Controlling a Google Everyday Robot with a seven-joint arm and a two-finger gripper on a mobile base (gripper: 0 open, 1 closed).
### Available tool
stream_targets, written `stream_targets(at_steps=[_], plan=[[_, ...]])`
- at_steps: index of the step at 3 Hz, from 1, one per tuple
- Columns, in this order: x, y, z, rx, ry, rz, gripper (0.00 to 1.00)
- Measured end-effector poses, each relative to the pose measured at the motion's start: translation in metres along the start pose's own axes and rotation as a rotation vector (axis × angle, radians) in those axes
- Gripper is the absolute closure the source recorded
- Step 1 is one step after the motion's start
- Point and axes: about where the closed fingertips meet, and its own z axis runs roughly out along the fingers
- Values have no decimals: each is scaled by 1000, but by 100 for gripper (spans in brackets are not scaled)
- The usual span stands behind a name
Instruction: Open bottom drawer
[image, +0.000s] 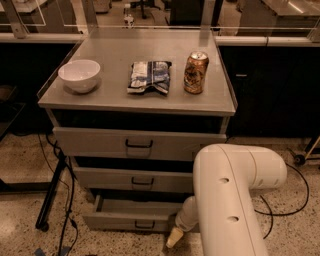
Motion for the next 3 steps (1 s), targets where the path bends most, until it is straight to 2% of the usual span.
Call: stream_targets(at_steps=[3], plan=[[24,13,14,-94,37,29,0]])
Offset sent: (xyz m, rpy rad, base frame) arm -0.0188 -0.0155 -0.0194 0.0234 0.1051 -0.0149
